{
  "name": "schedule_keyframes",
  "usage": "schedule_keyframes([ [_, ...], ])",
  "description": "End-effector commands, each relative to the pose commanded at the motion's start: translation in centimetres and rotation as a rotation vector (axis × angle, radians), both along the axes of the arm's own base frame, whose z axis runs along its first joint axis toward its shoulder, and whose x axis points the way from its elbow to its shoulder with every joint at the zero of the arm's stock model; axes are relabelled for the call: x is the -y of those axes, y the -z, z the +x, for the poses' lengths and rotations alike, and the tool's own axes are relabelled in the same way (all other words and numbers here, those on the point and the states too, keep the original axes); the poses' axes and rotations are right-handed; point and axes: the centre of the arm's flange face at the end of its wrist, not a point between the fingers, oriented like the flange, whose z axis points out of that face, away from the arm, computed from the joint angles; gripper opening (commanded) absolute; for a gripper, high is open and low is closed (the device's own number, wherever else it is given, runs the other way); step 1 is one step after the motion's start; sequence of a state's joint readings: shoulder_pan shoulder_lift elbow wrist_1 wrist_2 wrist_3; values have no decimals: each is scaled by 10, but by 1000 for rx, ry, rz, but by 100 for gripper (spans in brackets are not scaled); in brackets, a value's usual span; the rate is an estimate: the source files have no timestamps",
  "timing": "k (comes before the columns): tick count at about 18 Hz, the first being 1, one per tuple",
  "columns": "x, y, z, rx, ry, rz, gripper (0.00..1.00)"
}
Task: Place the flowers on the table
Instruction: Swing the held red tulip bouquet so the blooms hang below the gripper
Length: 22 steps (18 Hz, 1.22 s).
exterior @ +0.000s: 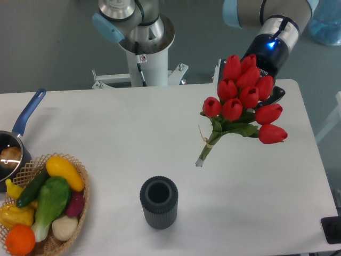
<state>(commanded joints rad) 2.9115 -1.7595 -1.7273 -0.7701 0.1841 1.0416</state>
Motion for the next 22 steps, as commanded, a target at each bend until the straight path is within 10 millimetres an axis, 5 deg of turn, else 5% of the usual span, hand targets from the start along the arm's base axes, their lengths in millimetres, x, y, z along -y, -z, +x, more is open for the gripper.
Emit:
schedule_keyframes([
  [15, 7, -7, 1, -41, -60, -94, 42],
  [22, 5, -11, 14, -165, -185, -359, 42],
])
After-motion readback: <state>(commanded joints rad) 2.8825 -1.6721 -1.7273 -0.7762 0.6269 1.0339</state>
